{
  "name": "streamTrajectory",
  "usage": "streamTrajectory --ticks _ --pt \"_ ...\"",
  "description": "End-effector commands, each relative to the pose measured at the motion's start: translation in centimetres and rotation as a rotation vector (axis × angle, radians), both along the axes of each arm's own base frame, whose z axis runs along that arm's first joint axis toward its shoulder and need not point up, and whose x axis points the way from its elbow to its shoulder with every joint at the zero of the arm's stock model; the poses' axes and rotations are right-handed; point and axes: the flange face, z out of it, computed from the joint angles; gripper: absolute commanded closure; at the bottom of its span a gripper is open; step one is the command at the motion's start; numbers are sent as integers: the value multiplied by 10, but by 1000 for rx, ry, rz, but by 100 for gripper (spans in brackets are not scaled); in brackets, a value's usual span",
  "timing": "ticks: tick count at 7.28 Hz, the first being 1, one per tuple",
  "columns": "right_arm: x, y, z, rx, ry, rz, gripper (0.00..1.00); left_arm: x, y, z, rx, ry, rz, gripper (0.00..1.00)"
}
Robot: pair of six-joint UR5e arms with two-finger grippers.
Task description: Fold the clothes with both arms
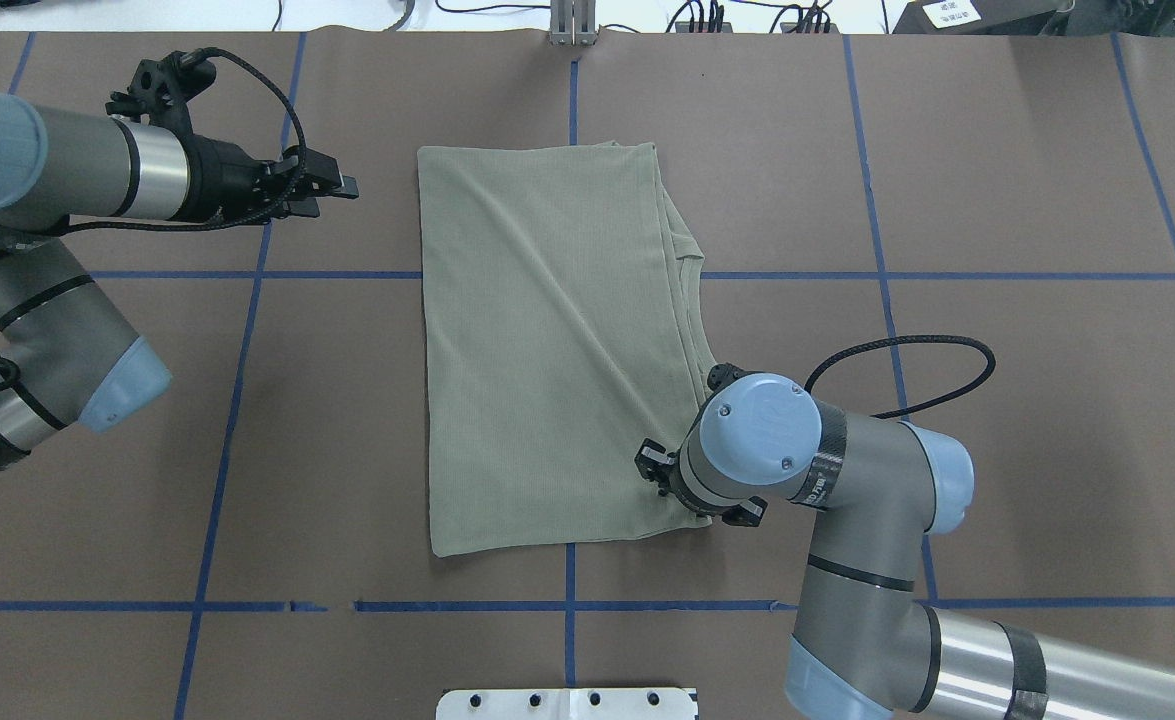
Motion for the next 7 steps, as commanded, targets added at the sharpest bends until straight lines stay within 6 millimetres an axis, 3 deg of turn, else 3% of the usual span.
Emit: streamTrajectory --ticks 1,3,6,7 --pt "2 1 -5 10 -14 -24 100 -1 1 1 -1 -1 0 35" --pt "3 1 -8 12 -19 -22 100 -1 2 0 1 1 0 35" --pt "21 1 -34 22 -63 -2 100 -3 5 -4 -61 41 -15 35" --pt "23 1 -32 19 -63 0 100 -3 17 -16 -133 105 -26 35"
